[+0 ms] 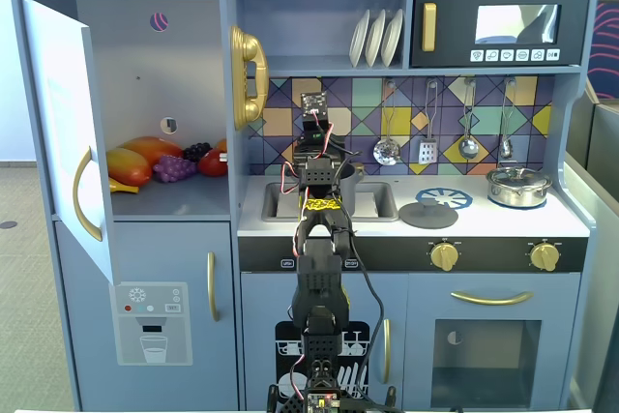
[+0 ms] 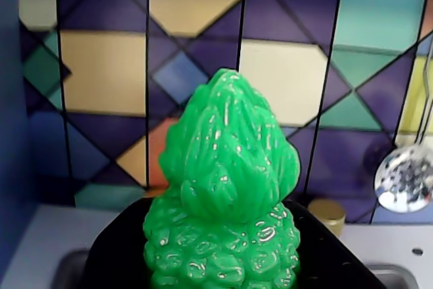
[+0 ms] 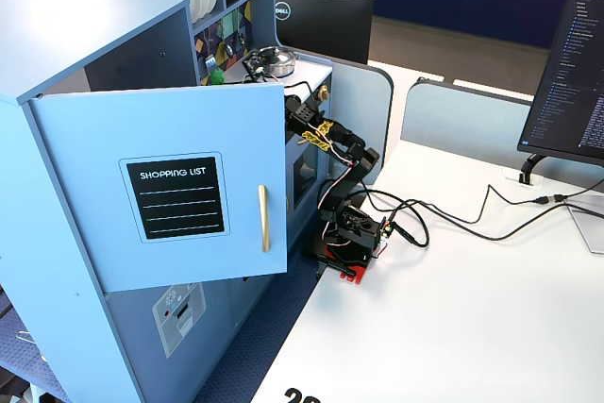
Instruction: Pick up the green pineapple from the left cabinet and place it in the gray recipient
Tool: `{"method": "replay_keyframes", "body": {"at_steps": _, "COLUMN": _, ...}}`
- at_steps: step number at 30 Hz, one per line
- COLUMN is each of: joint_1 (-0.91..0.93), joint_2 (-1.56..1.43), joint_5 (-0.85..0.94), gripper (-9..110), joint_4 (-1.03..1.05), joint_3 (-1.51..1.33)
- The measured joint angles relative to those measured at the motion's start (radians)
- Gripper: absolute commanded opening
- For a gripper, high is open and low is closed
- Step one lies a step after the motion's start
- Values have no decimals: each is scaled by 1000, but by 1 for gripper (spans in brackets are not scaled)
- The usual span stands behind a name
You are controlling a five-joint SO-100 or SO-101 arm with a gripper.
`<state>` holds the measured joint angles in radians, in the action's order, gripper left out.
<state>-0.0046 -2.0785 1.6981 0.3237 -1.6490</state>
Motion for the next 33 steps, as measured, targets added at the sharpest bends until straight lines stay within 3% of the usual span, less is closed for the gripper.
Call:
{"method": "replay_keyframes", "body": {"at_steps": 8, "joint_1": 28, "joint_2": 38, "joint_5": -2, "gripper": 27, "joint_4": 49, "joint_3": 20}}
{"method": "replay_keyframes", "body": {"at_steps": 19, "joint_1": 48, "joint_2": 38, "joint_5": -9, "gripper": 26, "joint_4": 176, "joint_3": 94}}
{"method": "replay_keyframes", "body": {"at_steps": 22, "joint_1": 35, "joint_2": -8, "joint_5": 0, "gripper": 23, "joint_4": 322, "joint_3": 143}}
{"method": "replay_keyframes", "body": {"at_steps": 27, "joint_1": -20, "joint_2": -242, "joint_5": 31, "gripper": 11, "joint_4": 742, "joint_3": 201}}
{"method": "replay_keyframes", "body": {"at_steps": 33, "joint_1": -2, "joint_2": -620, "joint_5": -12, "gripper": 2, "joint_4": 1158, "joint_3": 34}}
